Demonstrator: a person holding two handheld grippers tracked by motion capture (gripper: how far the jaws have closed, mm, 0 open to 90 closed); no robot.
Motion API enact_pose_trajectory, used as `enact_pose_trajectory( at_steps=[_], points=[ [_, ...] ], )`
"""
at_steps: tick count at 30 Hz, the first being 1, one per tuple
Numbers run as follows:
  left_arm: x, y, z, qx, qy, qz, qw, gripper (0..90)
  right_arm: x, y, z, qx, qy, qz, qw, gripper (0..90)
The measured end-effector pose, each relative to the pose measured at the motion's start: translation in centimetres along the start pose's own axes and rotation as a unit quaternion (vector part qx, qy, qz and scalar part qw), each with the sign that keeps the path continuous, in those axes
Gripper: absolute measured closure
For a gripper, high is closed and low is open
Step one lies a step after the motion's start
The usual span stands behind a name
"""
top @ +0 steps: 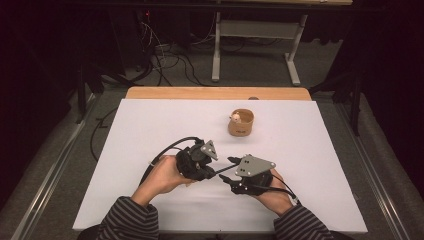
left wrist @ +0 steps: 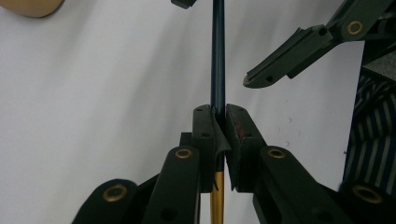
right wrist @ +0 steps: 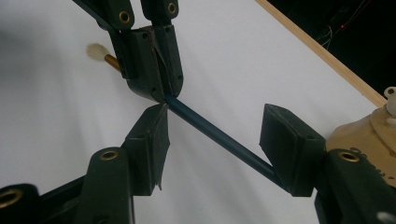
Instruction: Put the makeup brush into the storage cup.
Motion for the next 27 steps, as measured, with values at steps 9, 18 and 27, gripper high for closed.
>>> enact_pose_trajectory(
  at_steps=[9,18,27],
  points=[
    [0.0,-0.07,-0.09,-0.005,-0.007,0.003,1.0,82.9,0.04,0.34,0.15,0.007,-0.008,0.012,0.9999,43.0],
    [0.01,0.04,-0.19,-0.006,-0.008,0.005,0.9999,82.9,0.06,0.65,0.33,0.015,-0.009,0.017,0.9997,44.5],
    [0.04,-0.05,-0.15,-0.007,-0.007,0.004,0.9999,83.0,0.0,0.9,0.45,0.021,-0.01,0.019,0.9996,46.9]
  ],
)
Point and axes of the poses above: each handheld gripper's, and its own axes: y roughly forward along the jaws, z roughly out of its underside, x roughly to its left, the point moved 7 cm from there along y, roughly forward along the jaws, and after that the axes turned 6 degrees about x, right-handed, at the moved point
